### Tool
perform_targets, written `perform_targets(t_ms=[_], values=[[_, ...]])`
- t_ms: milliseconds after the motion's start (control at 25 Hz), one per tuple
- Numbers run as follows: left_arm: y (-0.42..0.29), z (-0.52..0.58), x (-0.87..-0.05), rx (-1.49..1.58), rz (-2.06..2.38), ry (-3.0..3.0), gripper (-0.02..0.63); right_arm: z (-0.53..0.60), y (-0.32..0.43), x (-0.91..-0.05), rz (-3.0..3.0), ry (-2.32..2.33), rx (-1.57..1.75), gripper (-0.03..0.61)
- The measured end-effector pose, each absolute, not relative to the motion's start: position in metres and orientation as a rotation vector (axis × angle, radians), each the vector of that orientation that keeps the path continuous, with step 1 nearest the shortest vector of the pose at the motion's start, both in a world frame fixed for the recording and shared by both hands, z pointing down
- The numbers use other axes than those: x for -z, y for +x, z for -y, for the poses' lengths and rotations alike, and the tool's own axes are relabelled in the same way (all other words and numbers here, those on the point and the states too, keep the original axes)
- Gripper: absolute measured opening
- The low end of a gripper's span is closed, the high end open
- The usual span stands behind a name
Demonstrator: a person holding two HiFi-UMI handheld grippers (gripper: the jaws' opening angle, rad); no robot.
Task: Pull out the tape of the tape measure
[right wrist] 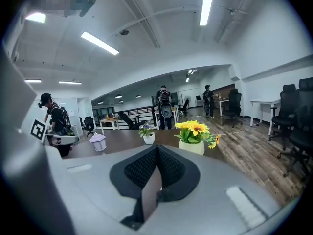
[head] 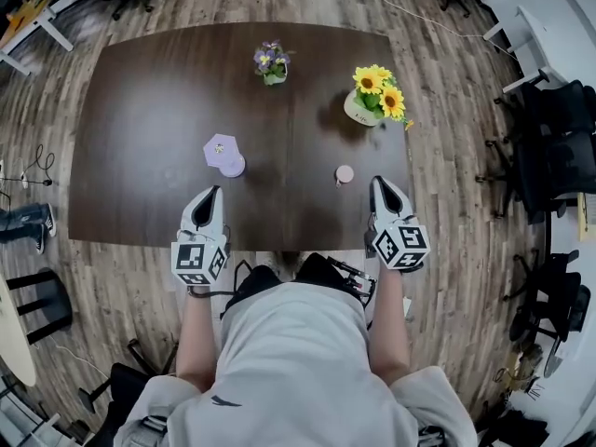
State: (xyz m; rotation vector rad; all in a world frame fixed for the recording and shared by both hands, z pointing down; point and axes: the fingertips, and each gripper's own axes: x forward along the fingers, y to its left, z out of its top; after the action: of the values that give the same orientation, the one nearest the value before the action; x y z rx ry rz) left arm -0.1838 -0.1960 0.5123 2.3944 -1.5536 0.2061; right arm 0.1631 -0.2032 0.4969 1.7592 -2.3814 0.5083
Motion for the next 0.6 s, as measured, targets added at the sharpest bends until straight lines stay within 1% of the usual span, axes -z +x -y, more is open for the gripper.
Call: perform_targets(t_ms=[280, 520, 600], values=[[-0.173, 0.187, -0.519, -0.214, 1.603, 2.36, 0.006, 0.21, 0.169, -0.526, 2.36, 1.628, -0.501, 0.0], [-0.172, 0.177, -0.526, -0.248, 1.612, 2.329, 0.006, 0.218, 0.163, -0.592, 2.254, 1.355, -0.457, 0.003], [-0.171, 0.175, -0.527, -0.258, 1.613, 2.329, 0.006, 0.22, 0.161, -0.619, 2.199, 1.252, -0.43, 0.045]])
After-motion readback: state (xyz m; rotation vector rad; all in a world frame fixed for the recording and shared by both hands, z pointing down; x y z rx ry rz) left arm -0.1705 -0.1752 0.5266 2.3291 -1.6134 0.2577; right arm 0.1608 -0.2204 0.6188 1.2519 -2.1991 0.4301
